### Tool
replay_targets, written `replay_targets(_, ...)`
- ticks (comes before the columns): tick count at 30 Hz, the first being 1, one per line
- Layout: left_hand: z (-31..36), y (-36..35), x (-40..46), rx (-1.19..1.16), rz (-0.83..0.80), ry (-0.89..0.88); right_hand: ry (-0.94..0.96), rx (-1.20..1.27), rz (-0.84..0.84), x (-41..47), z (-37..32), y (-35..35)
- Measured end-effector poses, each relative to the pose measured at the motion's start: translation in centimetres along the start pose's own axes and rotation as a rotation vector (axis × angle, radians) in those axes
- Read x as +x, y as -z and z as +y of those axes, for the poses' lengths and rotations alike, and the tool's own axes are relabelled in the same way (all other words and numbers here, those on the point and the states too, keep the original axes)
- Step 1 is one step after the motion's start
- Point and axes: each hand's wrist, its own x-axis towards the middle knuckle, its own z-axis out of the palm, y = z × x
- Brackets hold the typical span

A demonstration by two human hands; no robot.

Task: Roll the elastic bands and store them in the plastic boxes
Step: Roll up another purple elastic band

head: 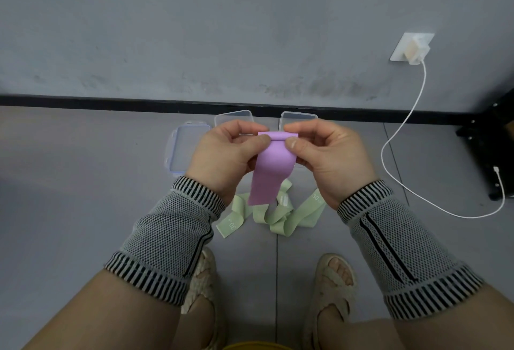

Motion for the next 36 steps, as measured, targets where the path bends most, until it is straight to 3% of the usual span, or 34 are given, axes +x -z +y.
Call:
replay_targets(15,-0.22,0.08,0.22,-0.025,-0.062,0.052,-0.018,0.001,0.017,0.00,-0.03,0.14)
replay_targets(26,-0.31,0.43,0.26,-0.017,-0.054,-0.032,-0.055,0.043,-0.023,0.05,0.10,0.02)
replay_targets(36,-0.33,0.29,0.09,0.129,-0.060,-0.012,-0.023,0.043,0.027,0.11,-0.08,0.17)
